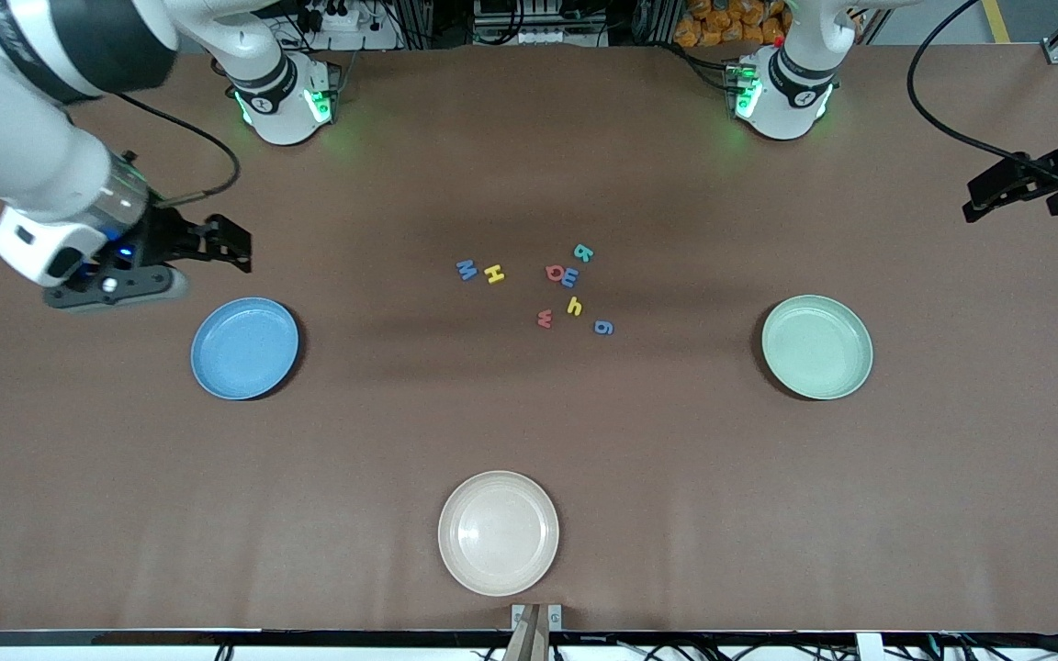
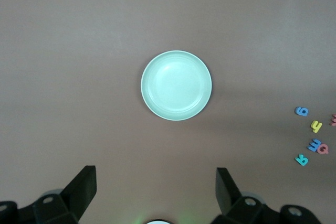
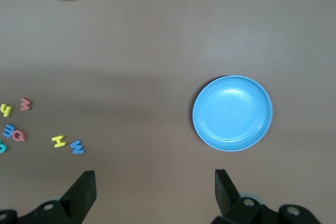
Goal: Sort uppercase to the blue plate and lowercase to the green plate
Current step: 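Move the right gripper over the foam letters while the left gripper shifts inward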
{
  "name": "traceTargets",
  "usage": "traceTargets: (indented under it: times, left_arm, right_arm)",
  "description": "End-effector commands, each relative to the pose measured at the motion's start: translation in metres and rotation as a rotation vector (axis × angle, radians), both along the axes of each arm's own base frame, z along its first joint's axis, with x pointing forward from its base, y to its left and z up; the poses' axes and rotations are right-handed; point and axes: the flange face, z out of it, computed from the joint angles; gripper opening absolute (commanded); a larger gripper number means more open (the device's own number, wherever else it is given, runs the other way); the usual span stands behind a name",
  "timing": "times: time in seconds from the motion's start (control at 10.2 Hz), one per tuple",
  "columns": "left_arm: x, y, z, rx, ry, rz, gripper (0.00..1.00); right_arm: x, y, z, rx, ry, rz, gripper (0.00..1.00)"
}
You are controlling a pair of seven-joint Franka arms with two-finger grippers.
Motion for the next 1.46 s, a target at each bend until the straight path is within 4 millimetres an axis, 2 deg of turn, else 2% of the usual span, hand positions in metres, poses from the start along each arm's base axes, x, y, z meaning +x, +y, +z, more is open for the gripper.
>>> traceTargets:
  times: [0.0,0.1,0.2,0.29,0.49,0.68,0.88,1.27,1.37]
  left_arm:
    - [-0.008,-0.004,-0.02,-0.027,0.0,-0.019,1.0]
    - [-0.007,-0.006,-0.032,-0.029,0.005,-0.021,1.0]
    - [-0.006,-0.007,-0.042,-0.028,0.007,-0.022,1.0]
    - [-0.005,-0.009,-0.049,-0.028,0.011,-0.027,1.0]
    - [-0.005,-0.018,-0.063,-0.025,0.018,-0.026,1.0]
    - [-0.005,-0.023,-0.08,-0.024,0.019,-0.031,1.0]
    - [-0.004,-0.027,-0.092,-0.029,0.023,-0.033,1.0]
    - [-0.003,-0.029,-0.103,-0.043,0.024,-0.029,1.0]
    - [-0.003,-0.029,-0.105,-0.043,0.024,-0.028,1.0]
  right_arm:
    - [0.002,0.017,-0.022,-0.003,0.016,0.007,1.0]
    - [0.0,0.031,-0.028,-0.007,0.015,-0.012,1.0]
    - [-0.005,0.055,-0.035,-0.009,0.012,-0.041,1.0]
    - [-0.016,0.091,-0.05,-0.013,0.015,-0.057,1.0]
    - [-0.051,0.157,-0.093,0.001,-0.007,-0.11,1.0]
    - [-0.087,0.194,-0.149,0.032,-0.045,-0.032,1.0]
    - [-0.118,0.207,-0.192,0.021,-0.024,0.04,1.0]
    - [-0.166,0.226,-0.251,0.041,-0.072,0.172,1.0]
    - [-0.171,0.228,-0.266,0.039,-0.078,0.194,0.95]
